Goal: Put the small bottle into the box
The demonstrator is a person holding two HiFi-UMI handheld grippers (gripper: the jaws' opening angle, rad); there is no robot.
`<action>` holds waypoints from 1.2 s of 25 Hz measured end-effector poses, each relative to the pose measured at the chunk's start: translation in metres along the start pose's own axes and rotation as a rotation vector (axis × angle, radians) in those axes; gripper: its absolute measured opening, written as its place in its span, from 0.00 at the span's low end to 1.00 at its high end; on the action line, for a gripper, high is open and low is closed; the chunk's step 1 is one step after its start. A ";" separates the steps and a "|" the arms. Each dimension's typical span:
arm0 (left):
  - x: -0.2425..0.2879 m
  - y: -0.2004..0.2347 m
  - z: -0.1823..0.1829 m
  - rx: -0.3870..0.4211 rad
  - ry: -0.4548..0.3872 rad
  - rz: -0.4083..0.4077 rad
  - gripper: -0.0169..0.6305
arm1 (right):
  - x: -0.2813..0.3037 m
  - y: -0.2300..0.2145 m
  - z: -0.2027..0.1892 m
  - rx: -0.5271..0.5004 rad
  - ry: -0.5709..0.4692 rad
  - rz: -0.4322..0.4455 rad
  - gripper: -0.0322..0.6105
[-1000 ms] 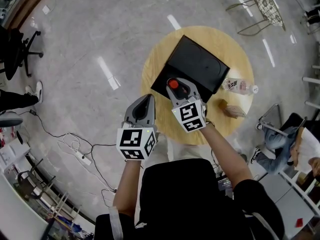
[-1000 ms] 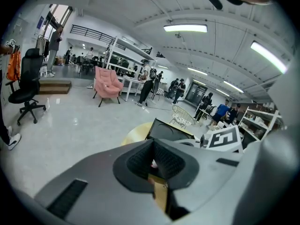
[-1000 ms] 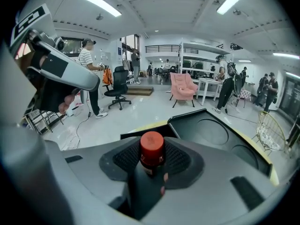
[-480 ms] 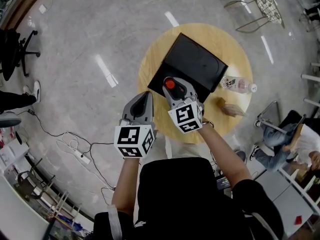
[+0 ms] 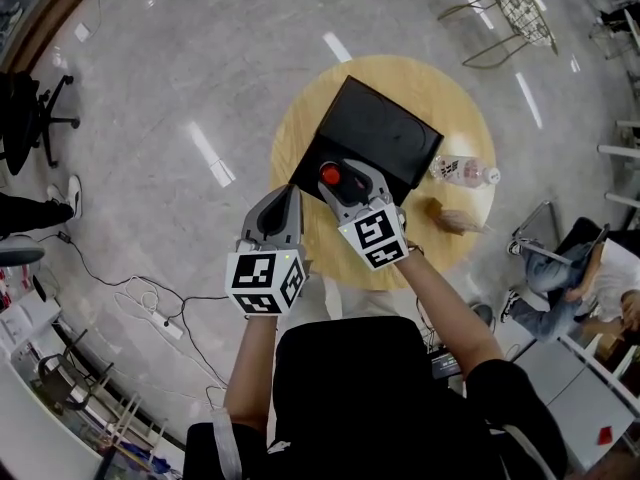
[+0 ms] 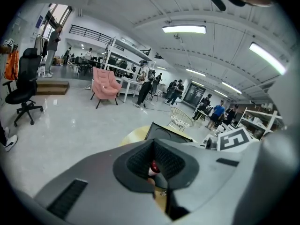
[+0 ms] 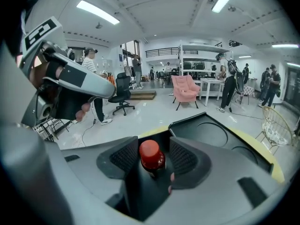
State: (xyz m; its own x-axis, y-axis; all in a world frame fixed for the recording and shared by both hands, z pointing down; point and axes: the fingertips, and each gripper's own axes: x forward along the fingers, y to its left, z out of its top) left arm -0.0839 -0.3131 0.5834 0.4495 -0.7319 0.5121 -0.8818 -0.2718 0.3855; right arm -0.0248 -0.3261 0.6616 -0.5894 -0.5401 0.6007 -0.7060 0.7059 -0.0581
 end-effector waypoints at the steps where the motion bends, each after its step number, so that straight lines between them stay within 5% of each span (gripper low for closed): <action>1: -0.001 -0.001 0.002 0.003 -0.005 -0.004 0.04 | -0.003 -0.001 0.004 0.009 -0.008 -0.003 0.35; 6: -0.012 -0.008 0.009 0.020 -0.028 -0.029 0.04 | -0.023 -0.003 0.027 0.053 -0.052 -0.027 0.34; 18: -0.075 -0.041 0.019 0.086 -0.104 -0.088 0.04 | -0.095 0.019 0.077 0.101 -0.155 -0.161 0.10; 30: -0.146 -0.072 0.039 0.186 -0.219 -0.150 0.04 | -0.163 0.060 0.105 0.118 -0.255 -0.245 0.05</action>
State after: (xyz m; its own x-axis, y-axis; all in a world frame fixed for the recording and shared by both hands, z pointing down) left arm -0.0918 -0.2110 0.4511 0.5529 -0.7865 0.2752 -0.8281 -0.4817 0.2868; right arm -0.0123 -0.2438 0.4760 -0.4656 -0.7938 0.3914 -0.8699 0.4917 -0.0375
